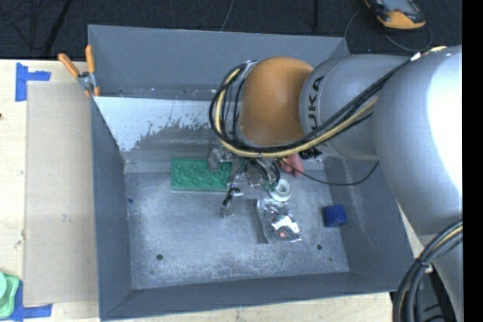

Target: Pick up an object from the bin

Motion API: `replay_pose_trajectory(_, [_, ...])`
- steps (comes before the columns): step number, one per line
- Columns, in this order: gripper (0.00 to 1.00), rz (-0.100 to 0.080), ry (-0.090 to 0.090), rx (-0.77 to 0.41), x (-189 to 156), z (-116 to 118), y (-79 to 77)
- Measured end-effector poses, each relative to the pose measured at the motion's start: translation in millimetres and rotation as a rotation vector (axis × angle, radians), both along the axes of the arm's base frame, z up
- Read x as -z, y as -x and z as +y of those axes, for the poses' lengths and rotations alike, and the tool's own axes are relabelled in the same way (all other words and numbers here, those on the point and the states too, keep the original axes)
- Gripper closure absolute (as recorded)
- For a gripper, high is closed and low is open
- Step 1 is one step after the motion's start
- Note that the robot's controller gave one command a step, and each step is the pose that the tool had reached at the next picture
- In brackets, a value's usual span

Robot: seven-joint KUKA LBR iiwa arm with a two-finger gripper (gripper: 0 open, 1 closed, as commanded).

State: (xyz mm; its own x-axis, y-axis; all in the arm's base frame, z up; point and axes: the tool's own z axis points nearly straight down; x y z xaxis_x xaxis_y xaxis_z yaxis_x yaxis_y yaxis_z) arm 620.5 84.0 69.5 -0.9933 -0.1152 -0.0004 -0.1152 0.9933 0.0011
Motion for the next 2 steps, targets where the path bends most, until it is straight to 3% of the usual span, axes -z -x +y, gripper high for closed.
replay_pose_trajectory(1, [0.0, -0.002, 0.0, 0.024, -0.8, 25.0, -2.3])
replay_pose_trajectory(2, [1.0, -0.006, -0.002, 0.028, -3.4, 24.7, -3.8])
